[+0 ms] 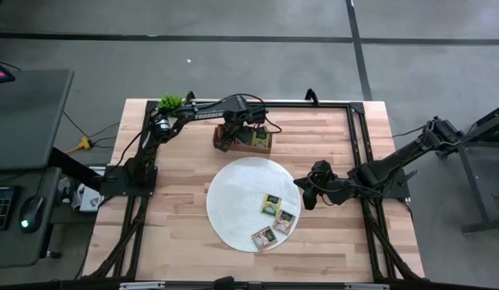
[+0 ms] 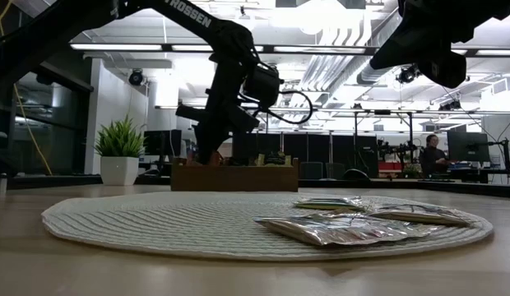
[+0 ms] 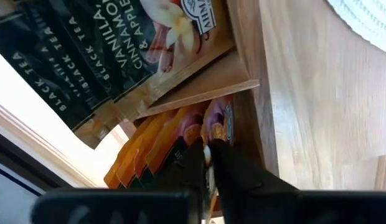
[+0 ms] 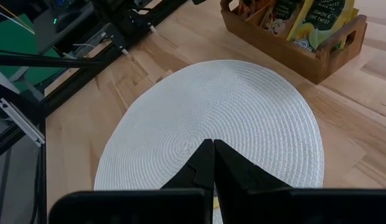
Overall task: Pick & Place Tea
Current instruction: Put the orange tea bag into the left section of the wooden organizer, then put the yellow tea bag into the right section of the wooden organizer
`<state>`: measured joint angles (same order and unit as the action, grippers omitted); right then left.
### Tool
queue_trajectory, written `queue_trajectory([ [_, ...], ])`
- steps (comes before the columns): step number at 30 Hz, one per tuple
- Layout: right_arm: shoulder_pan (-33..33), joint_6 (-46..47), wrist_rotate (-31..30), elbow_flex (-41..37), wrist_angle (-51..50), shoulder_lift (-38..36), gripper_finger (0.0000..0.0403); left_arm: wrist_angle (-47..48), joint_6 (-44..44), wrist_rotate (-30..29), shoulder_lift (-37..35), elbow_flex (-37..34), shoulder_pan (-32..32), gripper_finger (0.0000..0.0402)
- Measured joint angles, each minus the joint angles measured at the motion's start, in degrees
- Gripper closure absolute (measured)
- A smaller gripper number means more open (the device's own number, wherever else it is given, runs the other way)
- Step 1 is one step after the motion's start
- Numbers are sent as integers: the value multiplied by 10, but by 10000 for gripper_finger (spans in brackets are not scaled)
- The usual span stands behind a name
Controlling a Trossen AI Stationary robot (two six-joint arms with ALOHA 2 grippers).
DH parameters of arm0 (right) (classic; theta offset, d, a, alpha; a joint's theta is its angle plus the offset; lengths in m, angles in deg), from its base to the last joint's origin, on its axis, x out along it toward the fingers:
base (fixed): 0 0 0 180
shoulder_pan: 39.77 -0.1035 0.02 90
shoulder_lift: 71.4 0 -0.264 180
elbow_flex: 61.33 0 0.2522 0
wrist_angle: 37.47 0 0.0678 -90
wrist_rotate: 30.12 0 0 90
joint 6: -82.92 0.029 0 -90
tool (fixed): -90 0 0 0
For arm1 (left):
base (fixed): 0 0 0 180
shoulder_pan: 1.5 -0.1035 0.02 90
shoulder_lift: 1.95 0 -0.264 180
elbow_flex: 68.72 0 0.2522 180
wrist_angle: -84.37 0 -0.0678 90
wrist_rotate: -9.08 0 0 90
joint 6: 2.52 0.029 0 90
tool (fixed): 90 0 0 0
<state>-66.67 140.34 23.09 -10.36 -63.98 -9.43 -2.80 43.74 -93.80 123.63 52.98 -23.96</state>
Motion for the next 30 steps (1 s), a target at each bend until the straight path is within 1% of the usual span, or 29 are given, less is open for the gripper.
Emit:
queue_trajectory([
  [9,0,0,16,0,-9,0,403,13,-1,-2,0,0,0,272],
  [13,0,0,21,0,-12,0,403,24,-4,-5,-7,5,0,241],
  [17,0,-5,26,0,-12,0,403,44,-15,-11,-6,56,0,228],
  [23,0,-10,27,0,-12,0,403,62,-26,-10,-7,175,0,227],
  [25,0,-15,27,0,-13,0,403,65,-43,12,-7,213,0,227],
  [28,-1,-22,29,0,-12,0,403,65,-69,70,-7,265,0,227],
  [30,-1,-28,35,0,-13,0,403,54,-88,104,-17,268,4,227],
])
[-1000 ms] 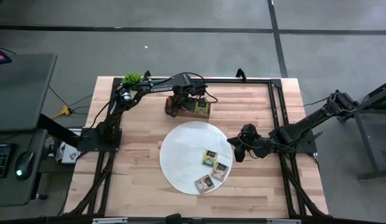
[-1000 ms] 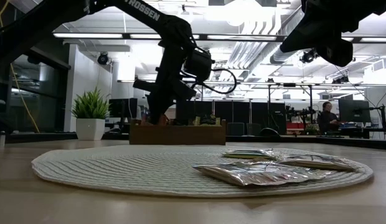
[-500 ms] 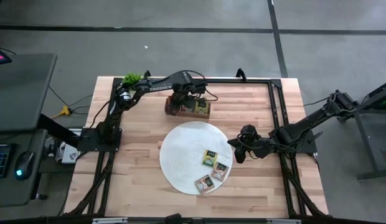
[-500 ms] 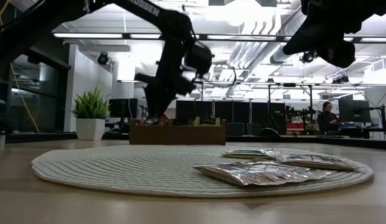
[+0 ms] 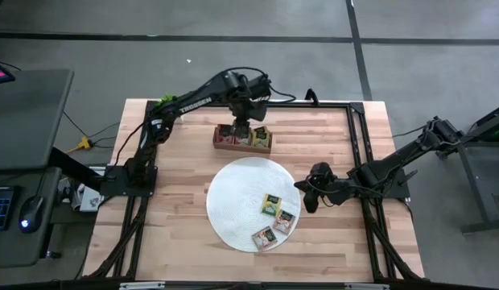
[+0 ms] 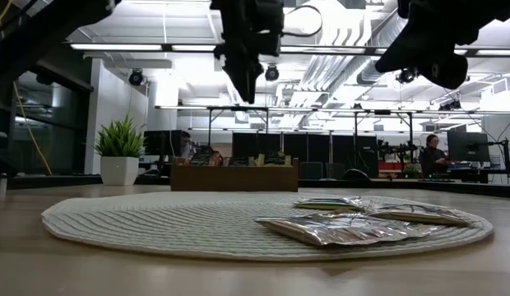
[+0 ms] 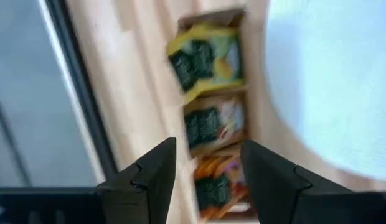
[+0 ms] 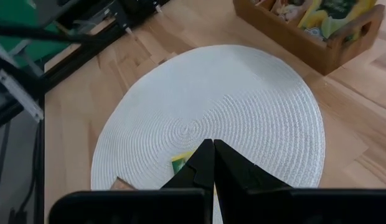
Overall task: Pick & Place Tea
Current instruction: Put the yellow tea bag into the right section of the wooden organizer
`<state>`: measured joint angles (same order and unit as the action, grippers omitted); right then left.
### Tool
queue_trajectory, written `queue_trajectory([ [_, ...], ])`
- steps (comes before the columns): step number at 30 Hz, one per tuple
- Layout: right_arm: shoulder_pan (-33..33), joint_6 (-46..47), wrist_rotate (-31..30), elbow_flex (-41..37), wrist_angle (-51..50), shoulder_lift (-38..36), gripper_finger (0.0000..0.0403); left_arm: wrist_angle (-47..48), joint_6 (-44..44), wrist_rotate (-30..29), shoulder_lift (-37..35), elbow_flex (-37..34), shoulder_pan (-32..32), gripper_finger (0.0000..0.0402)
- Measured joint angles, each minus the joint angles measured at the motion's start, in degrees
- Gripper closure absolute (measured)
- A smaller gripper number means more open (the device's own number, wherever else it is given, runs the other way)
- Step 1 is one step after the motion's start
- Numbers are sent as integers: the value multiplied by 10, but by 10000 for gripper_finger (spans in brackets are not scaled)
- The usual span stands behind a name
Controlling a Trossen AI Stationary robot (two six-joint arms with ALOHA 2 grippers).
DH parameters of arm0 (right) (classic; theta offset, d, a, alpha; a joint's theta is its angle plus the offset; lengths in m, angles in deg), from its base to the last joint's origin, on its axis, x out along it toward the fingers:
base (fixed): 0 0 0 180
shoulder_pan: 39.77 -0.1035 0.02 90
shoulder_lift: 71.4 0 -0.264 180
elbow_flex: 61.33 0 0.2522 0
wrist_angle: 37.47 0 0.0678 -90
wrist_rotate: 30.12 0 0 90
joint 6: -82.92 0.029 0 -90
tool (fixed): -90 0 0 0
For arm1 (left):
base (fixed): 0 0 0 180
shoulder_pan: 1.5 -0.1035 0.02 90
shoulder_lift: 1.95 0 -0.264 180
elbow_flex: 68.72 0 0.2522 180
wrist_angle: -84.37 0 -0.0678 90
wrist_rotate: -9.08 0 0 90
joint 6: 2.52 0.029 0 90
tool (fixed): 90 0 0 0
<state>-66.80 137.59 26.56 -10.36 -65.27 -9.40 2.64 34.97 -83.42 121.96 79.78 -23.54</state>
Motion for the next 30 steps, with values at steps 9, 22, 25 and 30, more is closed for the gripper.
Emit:
queue_trajectory([
  [9,0,-35,65,0,-33,0,403,32,-39,30,-39,-15,37,227],
  [22,-6,-40,143,-51,-26,0,403,-12,-153,12,-49,-15,159,227],
  [25,-24,-24,147,-81,30,0,403,-34,-179,1,-52,-22,193,227],
  [30,-58,-17,117,-99,87,0,403,-94,-249,3,-49,-102,240,227],
])
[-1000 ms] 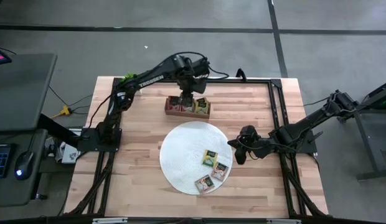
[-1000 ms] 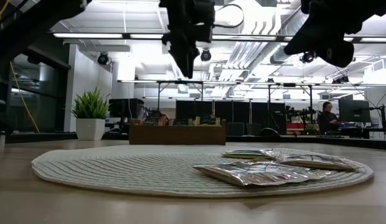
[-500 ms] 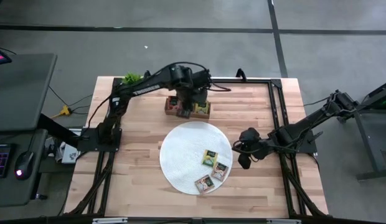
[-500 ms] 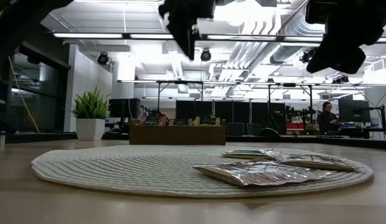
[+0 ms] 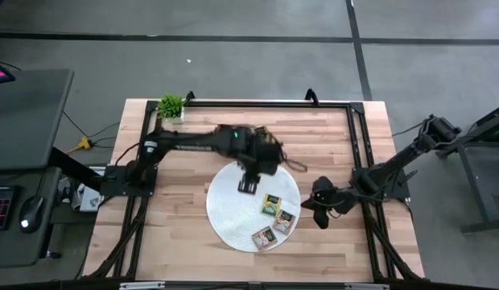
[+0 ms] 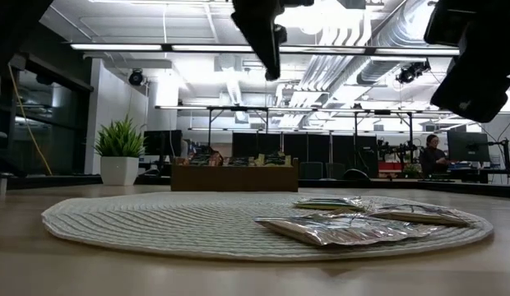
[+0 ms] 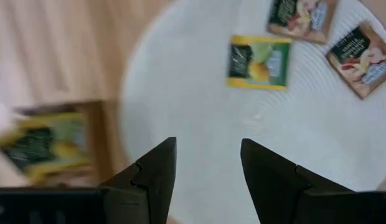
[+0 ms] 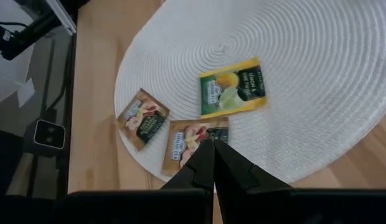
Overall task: Pick & Place Tea
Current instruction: Put the yellow tea bag into the right section of the wooden organizer
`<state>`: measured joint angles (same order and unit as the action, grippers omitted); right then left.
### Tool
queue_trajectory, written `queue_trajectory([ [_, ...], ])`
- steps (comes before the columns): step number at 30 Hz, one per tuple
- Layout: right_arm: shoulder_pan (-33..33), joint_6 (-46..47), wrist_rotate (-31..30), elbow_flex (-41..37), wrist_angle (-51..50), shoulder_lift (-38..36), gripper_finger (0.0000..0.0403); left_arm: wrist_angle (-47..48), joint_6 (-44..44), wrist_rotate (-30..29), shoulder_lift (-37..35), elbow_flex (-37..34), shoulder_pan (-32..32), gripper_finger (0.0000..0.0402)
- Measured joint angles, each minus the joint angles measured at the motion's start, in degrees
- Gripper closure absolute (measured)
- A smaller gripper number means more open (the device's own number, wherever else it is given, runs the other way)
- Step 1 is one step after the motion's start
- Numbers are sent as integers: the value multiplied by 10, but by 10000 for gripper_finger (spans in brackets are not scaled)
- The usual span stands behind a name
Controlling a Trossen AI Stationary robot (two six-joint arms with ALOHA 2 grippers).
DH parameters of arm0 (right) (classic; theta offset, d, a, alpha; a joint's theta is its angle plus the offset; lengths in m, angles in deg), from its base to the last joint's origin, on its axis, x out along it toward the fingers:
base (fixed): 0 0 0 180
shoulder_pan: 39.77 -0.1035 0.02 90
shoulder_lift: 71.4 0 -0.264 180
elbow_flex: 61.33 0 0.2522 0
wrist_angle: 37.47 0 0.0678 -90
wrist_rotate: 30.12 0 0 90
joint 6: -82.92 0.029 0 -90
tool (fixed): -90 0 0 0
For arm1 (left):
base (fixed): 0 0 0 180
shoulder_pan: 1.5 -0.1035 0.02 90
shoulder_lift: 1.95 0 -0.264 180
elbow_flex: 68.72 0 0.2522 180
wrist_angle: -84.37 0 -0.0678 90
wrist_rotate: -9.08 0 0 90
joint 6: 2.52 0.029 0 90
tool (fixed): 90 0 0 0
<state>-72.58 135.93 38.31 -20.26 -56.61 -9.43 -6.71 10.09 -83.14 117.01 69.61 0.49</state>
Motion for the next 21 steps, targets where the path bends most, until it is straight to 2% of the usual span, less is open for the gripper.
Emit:
queue_trajectory([
  [5,-15,3,-15,-1,1,0,403,-43,-95,22,-1,-93,56,227],
  [13,-22,-3,-25,-1,1,0,403,-196,-230,51,0,-203,162,230],
  [17,-22,-3,-31,-1,19,0,403,-247,-286,30,0,-217,205,255],
  [21,-22,-5,-49,-1,63,12,403,-282,-334,-6,0,-223,228,300],
])
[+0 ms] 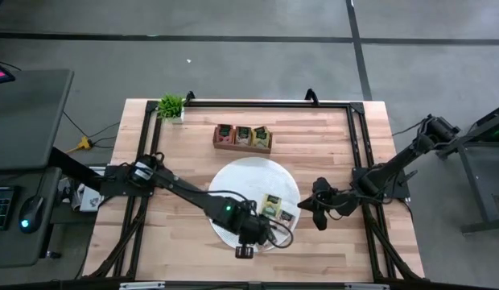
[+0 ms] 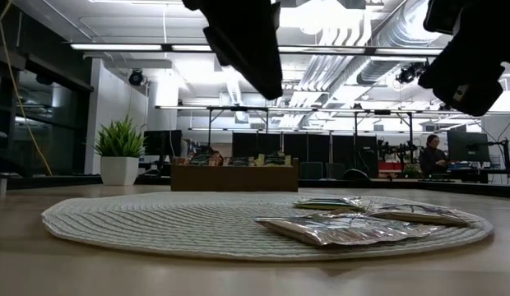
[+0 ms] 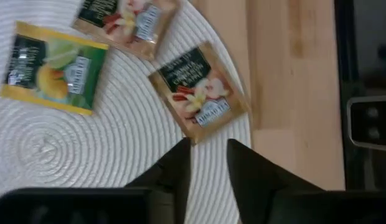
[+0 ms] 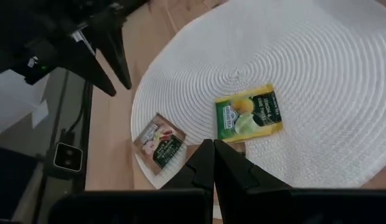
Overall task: Pick & Place Tea
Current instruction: Put the yellow tea bag into the right section of the wooden organizer
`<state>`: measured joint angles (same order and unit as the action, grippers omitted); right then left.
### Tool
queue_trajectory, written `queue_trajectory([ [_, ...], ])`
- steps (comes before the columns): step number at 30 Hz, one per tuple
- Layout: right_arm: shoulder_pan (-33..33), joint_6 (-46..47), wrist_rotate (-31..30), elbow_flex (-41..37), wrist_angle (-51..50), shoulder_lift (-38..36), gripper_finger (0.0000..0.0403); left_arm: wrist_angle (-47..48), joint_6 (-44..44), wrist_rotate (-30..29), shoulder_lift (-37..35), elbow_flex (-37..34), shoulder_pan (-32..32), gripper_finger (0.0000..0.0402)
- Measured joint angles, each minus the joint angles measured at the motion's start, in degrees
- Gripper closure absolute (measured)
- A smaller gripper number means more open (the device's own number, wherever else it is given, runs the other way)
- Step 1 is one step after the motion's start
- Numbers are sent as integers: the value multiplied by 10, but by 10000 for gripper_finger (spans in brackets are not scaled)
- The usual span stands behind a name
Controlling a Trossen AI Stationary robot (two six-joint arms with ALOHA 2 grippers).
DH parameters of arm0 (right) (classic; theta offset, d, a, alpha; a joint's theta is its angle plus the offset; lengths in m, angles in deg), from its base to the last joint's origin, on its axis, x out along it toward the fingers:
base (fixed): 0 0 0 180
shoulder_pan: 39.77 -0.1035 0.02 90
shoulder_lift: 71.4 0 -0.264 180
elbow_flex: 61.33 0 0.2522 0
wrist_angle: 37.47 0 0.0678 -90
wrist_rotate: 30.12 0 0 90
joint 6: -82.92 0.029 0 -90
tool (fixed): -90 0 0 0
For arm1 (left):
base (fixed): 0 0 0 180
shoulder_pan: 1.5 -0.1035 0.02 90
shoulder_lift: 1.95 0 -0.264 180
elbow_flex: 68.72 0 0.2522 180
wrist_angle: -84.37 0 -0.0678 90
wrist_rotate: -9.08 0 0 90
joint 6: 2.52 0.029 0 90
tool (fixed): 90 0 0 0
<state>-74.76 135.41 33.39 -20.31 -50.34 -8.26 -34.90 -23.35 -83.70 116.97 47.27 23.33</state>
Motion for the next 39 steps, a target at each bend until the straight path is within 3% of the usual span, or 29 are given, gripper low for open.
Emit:
queue_trajectory([
  [8,0,9,3,8,52,72,403,-4,-64,-82,0,0,20,393],
  [20,27,-71,3,126,43,253,403,51,-25,-113,0,0,-39,387],
  [28,39,-80,15,153,45,328,403,48,85,-82,0,-4,-79,387],
  [39,66,-76,16,154,42,332,403,-102,138,34,-31,-163,-143,387],
])
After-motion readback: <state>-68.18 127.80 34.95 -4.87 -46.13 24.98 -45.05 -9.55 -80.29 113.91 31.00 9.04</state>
